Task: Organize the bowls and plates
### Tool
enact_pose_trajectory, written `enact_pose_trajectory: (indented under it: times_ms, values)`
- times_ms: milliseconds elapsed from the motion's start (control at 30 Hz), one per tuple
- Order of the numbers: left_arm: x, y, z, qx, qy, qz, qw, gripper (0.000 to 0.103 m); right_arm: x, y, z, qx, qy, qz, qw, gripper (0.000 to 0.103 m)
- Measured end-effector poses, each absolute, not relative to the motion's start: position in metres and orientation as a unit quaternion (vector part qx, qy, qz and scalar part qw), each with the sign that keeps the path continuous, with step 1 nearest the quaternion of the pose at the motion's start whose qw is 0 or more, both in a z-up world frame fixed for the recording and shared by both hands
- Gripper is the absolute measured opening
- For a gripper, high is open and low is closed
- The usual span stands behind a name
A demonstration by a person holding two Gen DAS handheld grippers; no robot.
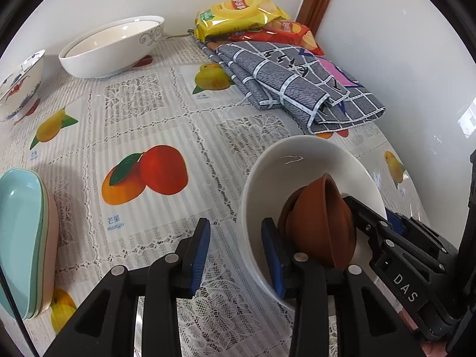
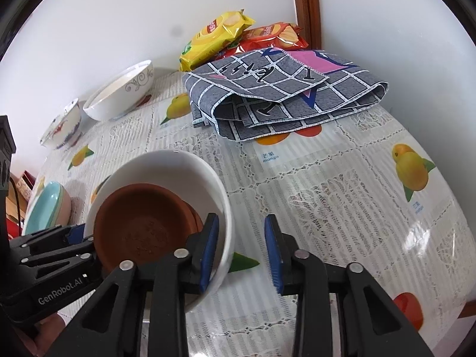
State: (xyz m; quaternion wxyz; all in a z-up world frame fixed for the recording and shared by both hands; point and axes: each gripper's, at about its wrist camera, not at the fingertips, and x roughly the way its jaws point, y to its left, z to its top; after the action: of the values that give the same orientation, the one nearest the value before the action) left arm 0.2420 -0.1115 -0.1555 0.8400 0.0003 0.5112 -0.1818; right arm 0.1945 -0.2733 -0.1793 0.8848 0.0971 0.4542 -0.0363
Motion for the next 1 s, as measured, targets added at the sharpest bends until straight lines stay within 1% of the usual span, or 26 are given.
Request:
enact_pose_trajectory:
  times_ms: [33,67,100,200,333,500,567,700,1000]
  values:
    - [0.241,-0.112,-0.155,0.0,0.511,-0.184,0.839,0.029,0.194,-0.272,-0.179,0.1,0.452,-0.033,0.886,0.019]
    - [0.241,-0.114,-0.155,-0.001,0.512,-0.188,0.838,0.022,0.194,-0.27,-0.179,0.101,0.451,-0.033,0.886,0.013]
    - [0.24,-0.117,-0.155,0.001,0.512,-0.191,0.837,0.017,0.194,-0.268,-0.178,0.101,0.45,-0.032,0.886,0.011]
    - [0.24,-0.121,-0.154,0.01,0.511,-0.185,0.839,0.017,0.195,-0.261,-0.176,0.084,0.45,-0.043,0.888,0.011]
    - [0.242,-0.123,-0.154,0.014,0.515,-0.188,0.836,0.017,0.195,-0.265,-0.177,0.093,0.45,-0.039,0.887,0.011]
    - [0.248,-0.12,-0.155,0.003,0.52,-0.194,0.832,0.017,0.196,-0.261,-0.176,0.075,0.452,-0.042,0.888,0.012]
    - [0.249,-0.121,-0.155,0.001,0.519,-0.191,0.833,0.017,0.197,-0.261,-0.177,0.077,0.453,-0.039,0.887,0.012]
    - [0.248,-0.123,-0.154,0.006,0.517,-0.18,0.837,0.013,0.197,-0.263,-0.178,0.087,0.453,-0.037,0.886,0.012]
    - [0.245,-0.122,-0.155,-0.001,0.519,-0.173,0.837,0.012,0.192,-0.264,-0.176,0.105,0.446,-0.045,0.888,0.011]
